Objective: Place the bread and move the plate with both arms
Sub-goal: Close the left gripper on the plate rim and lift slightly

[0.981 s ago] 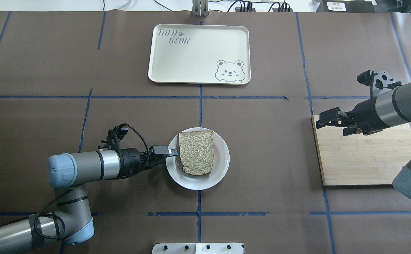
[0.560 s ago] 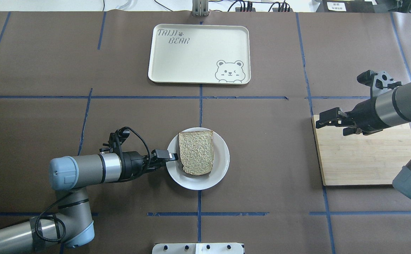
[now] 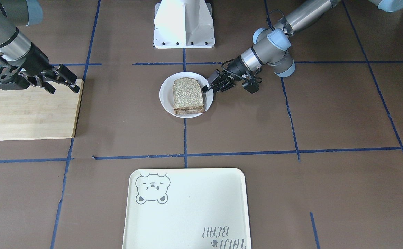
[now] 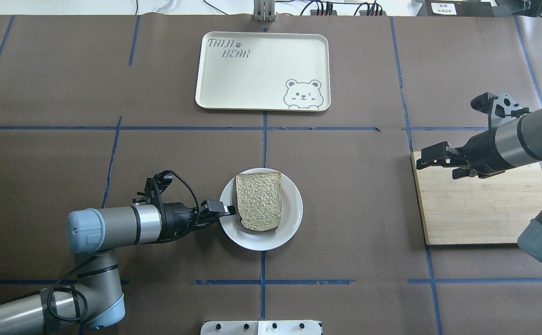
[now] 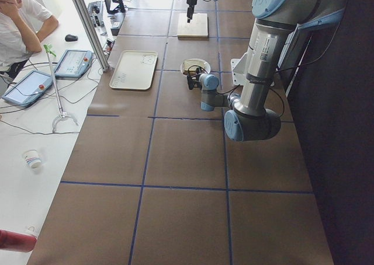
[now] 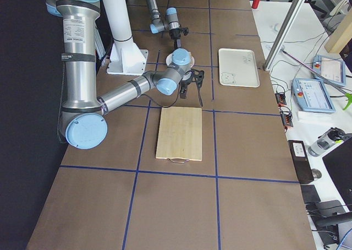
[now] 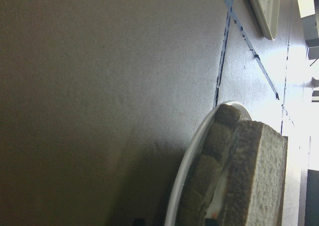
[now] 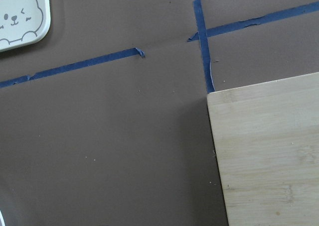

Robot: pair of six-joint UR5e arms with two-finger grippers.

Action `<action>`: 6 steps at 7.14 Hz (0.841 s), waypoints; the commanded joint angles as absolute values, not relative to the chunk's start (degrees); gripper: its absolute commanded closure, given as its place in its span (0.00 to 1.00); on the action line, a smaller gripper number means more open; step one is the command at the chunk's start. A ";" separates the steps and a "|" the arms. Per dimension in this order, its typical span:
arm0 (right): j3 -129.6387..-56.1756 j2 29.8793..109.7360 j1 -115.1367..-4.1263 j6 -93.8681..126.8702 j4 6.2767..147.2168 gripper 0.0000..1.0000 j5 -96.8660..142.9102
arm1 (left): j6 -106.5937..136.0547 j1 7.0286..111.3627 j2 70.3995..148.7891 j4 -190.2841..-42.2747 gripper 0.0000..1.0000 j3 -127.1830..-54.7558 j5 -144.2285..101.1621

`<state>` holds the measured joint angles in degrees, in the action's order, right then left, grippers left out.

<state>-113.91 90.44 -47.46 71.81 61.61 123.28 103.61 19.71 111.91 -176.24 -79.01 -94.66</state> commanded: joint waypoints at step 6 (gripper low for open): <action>-113.82 90.44 -47.46 71.81 61.61 0.00 123.31 | 103.71 19.34 112.41 -176.48 0.80 -78.40 -94.66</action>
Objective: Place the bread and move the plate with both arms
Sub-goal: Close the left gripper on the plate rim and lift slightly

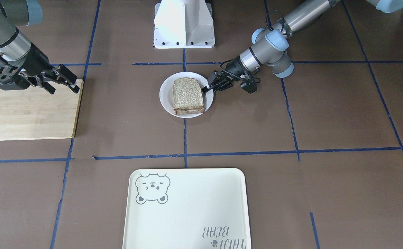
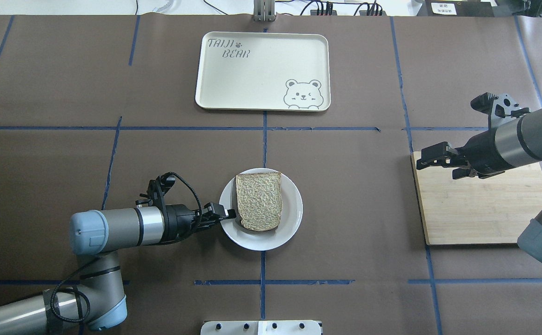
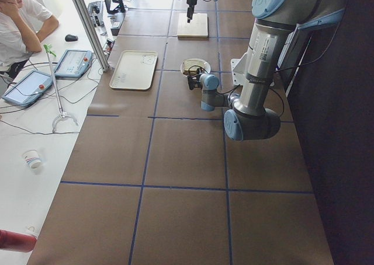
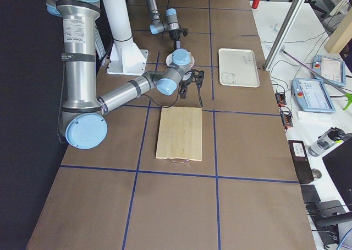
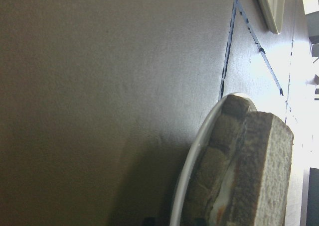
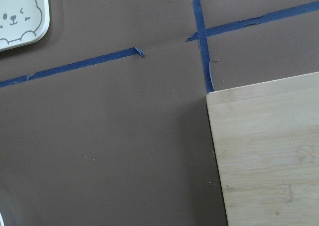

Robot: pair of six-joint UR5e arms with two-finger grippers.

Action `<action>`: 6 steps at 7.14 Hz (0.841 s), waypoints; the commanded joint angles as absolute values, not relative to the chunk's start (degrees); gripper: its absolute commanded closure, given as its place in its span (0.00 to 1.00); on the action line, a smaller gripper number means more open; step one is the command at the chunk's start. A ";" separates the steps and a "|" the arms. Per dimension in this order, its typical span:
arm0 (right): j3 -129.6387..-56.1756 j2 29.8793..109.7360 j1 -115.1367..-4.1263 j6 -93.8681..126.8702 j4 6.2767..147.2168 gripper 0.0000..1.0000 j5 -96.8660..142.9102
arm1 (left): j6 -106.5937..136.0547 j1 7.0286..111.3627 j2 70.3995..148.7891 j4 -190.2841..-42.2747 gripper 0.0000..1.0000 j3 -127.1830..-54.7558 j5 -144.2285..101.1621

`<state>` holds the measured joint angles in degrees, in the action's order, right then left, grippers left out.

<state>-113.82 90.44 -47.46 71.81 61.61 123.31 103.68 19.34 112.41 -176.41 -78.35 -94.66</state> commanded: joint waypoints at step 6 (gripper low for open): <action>-114.17 90.35 -47.55 71.81 61.61 0.00 123.31 | 111.09 19.77 114.08 -183.07 0.95 -79.19 -94.22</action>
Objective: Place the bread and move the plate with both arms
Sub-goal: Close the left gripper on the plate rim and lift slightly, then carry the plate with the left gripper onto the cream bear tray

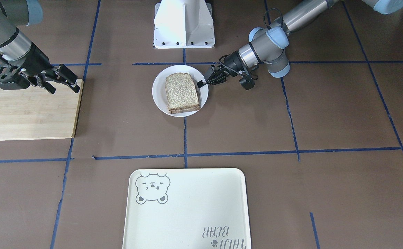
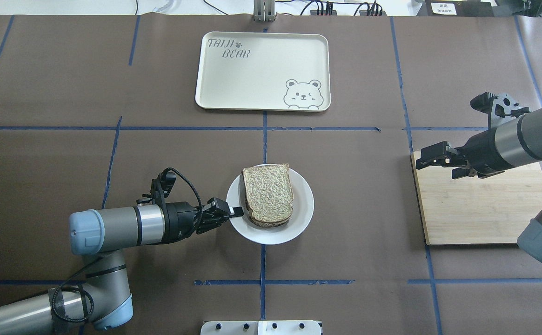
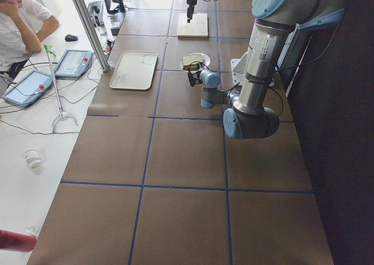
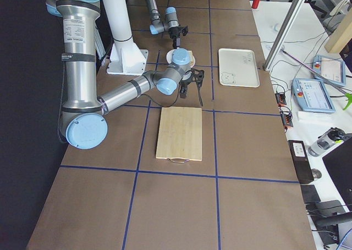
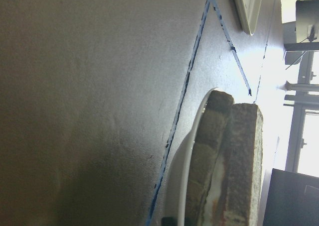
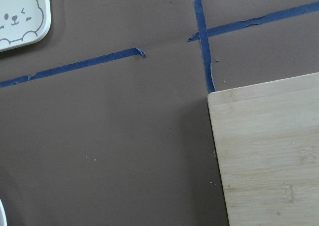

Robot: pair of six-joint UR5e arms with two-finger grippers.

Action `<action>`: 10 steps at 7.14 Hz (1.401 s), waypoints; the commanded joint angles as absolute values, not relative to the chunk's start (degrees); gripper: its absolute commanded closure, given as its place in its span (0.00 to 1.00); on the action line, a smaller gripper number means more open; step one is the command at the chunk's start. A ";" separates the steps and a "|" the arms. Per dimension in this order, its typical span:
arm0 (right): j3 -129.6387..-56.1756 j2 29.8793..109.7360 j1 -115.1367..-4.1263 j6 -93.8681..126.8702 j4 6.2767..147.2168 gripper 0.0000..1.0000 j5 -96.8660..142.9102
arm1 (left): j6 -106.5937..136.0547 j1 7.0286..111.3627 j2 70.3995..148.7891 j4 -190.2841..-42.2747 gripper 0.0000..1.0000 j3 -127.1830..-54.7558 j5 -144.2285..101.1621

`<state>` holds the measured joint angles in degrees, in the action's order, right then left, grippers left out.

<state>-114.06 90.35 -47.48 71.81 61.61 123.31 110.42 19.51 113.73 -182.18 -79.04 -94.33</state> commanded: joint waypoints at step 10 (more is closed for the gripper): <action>-118.65 95.27 -52.47 71.81 61.61 0.00 128.41 | 117.16 41.92 143.31 -181.93 0.98 -38.91 -98.61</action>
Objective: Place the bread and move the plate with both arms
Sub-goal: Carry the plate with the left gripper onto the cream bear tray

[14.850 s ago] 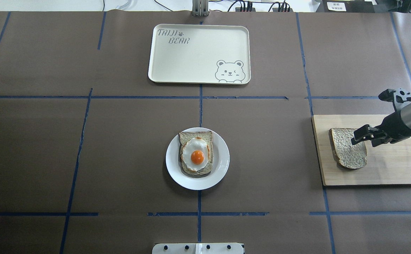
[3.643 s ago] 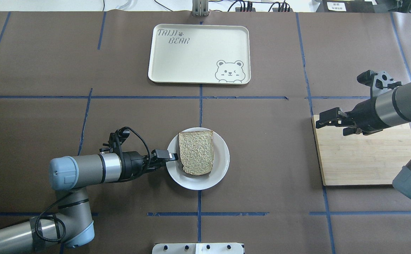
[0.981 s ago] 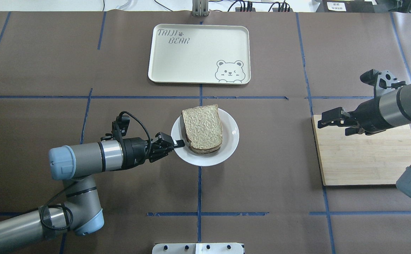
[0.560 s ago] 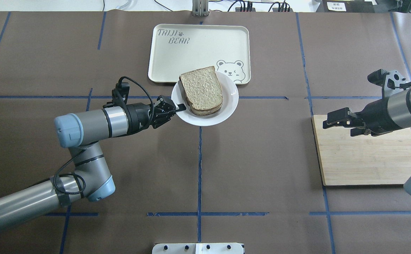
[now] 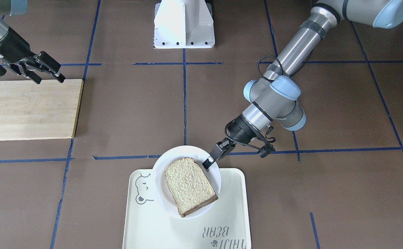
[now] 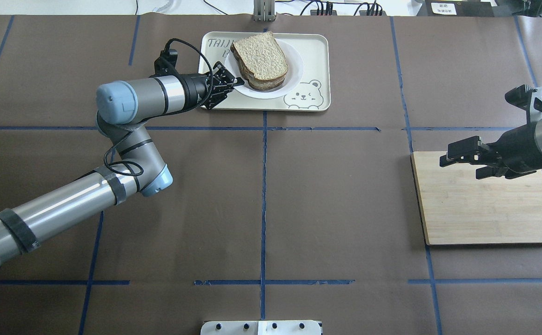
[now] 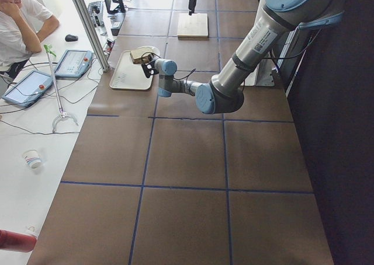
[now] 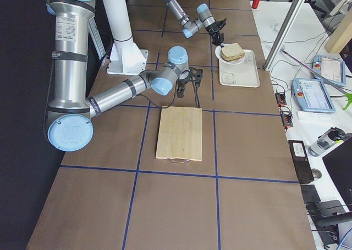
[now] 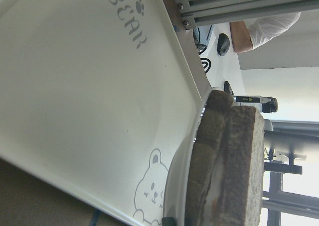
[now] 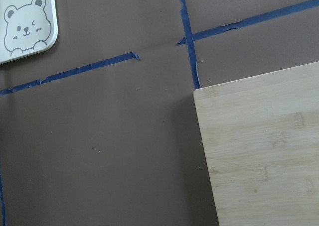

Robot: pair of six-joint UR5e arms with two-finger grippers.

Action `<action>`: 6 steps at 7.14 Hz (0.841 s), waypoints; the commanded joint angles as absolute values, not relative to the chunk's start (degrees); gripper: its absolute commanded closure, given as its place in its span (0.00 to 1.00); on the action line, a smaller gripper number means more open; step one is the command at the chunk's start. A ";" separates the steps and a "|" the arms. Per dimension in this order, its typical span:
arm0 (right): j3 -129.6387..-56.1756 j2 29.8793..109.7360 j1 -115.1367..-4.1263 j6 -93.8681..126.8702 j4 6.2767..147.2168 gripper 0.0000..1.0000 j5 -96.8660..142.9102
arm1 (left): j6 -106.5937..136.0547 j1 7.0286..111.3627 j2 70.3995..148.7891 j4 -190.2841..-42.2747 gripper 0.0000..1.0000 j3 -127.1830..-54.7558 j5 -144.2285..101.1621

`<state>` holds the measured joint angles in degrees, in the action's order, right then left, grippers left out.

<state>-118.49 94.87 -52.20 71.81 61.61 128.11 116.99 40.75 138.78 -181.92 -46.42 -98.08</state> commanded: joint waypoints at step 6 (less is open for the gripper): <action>-118.65 95.89 -52.47 71.81 61.52 0.00 128.41 | 117.25 41.75 148.44 -181.85 0.94 -27.71 -98.70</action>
<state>-118.72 95.86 -52.47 71.81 61.52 128.41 117.24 41.84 147.30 -181.88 -29.82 -98.70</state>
